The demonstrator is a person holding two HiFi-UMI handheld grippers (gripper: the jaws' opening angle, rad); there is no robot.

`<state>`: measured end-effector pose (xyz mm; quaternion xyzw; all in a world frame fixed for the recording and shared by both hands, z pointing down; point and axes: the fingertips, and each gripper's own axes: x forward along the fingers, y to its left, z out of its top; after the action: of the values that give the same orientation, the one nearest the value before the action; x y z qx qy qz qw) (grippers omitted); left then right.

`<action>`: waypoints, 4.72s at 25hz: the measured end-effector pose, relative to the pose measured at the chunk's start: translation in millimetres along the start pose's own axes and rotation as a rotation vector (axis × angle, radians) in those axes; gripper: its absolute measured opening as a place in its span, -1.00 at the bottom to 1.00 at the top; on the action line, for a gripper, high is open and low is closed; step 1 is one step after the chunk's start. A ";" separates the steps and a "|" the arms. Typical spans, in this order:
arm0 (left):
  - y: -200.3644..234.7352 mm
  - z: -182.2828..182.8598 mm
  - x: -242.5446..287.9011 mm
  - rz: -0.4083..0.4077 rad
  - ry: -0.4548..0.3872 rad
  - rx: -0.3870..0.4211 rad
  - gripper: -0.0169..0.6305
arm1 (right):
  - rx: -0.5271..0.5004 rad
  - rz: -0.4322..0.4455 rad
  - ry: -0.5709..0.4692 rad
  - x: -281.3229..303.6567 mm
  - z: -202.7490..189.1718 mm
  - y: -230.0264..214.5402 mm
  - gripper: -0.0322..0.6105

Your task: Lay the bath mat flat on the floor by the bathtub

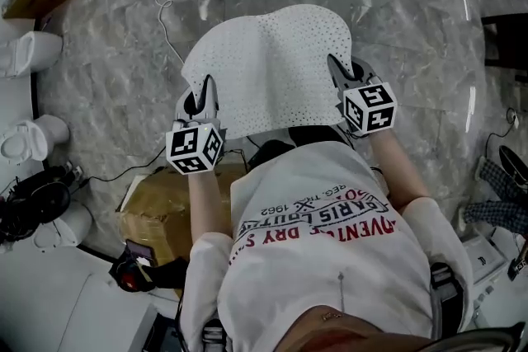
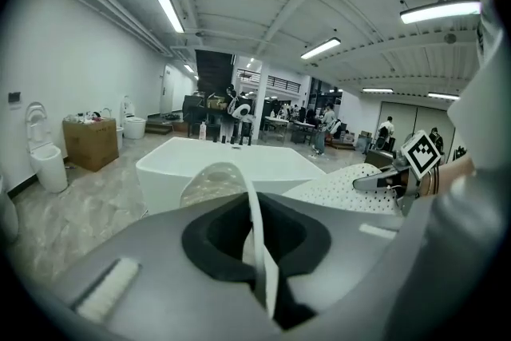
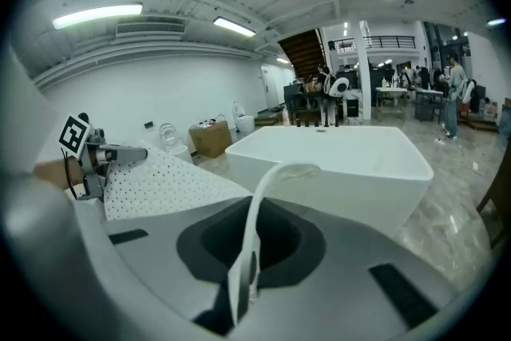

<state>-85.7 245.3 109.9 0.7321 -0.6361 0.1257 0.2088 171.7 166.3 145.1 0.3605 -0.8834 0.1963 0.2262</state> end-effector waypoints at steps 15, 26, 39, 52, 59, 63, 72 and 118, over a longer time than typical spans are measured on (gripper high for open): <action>106.0 -78.5 239.5 -0.118 0.207 0.033 -0.89 | 0.057 -0.135 0.183 195.2 -53.3 -108.5 -0.84; 166.2 -254.2 400.1 -0.150 0.361 0.073 -0.89 | 0.038 -0.158 0.348 362.6 -207.7 -172.4 -0.84; 207.2 -390.1 508.5 -0.150 0.467 0.179 -0.89 | -0.075 -0.156 0.461 479.6 -318.8 -241.4 -0.84; 252.6 -463.2 563.2 -0.042 0.583 -0.023 -0.66 | 0.088 -0.258 0.533 523.7 -393.6 -276.1 -0.70; 261.4 -431.5 550.8 -0.007 0.472 -0.058 0.06 | 0.073 -0.302 0.495 505.6 -382.6 -281.0 -0.35; 259.0 -406.8 543.9 -0.008 0.446 -0.069 0.06 | 0.083 -0.295 0.482 497.3 -364.4 -276.1 -0.35; 228.3 -320.2 509.7 -0.006 0.354 -0.053 -0.63 | 0.061 -0.248 0.438 464.6 -287.0 -236.9 -0.51; -1.1 309.7 99.8 -0.282 -0.462 0.231 -0.91 | -0.250 -0.165 -0.584 9.5 311.1 -14.8 -0.87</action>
<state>-94.0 13.5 -118.3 0.8416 -0.5400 -0.0028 -0.0108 96.1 -7.4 -102.3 0.4415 -0.8959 -0.0442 0.0210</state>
